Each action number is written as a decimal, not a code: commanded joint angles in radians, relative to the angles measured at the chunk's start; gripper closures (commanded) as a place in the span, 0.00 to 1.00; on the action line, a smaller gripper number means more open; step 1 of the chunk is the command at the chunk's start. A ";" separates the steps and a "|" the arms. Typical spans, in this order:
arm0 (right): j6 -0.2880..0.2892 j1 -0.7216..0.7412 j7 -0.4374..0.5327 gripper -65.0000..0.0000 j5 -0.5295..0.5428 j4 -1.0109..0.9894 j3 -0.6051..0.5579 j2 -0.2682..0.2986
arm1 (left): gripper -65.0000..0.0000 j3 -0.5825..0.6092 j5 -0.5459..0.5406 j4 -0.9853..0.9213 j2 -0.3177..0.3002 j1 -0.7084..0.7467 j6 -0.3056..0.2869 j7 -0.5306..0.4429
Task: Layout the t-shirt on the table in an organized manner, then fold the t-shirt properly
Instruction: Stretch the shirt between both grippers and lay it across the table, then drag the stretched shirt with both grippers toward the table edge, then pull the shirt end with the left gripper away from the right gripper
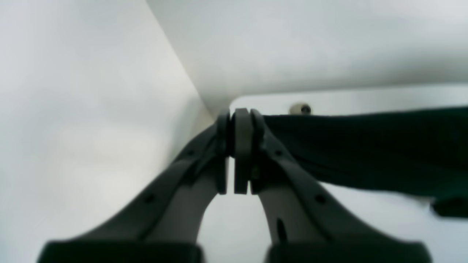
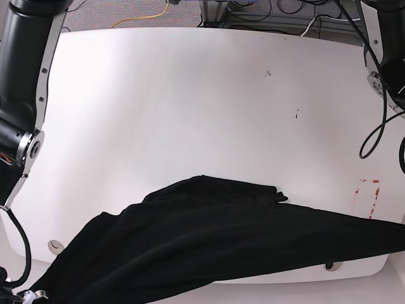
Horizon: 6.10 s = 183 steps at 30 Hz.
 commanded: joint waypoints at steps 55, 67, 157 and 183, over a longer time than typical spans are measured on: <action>-0.001 -1.014 -0.043 1.00 0.022 0.580 0.307 -0.080 | 1.00 -0.150 -0.007 0.109 0.069 0.725 -0.056 -0.026; -0.001 -0.910 -0.043 1.00 0.016 0.582 0.327 -0.057 | 1.00 -0.141 -0.010 0.156 0.069 0.624 -0.056 -0.030; -0.001 0.083 0.018 1.00 0.010 0.138 -0.227 -0.003 | 1.00 0.820 -0.010 0.302 0.241 0.900 -0.056 0.069; -0.001 0.083 0.018 1.00 0.012 0.140 -0.227 -0.009 | 0.49 0.666 -0.012 0.302 0.169 0.730 -0.056 0.183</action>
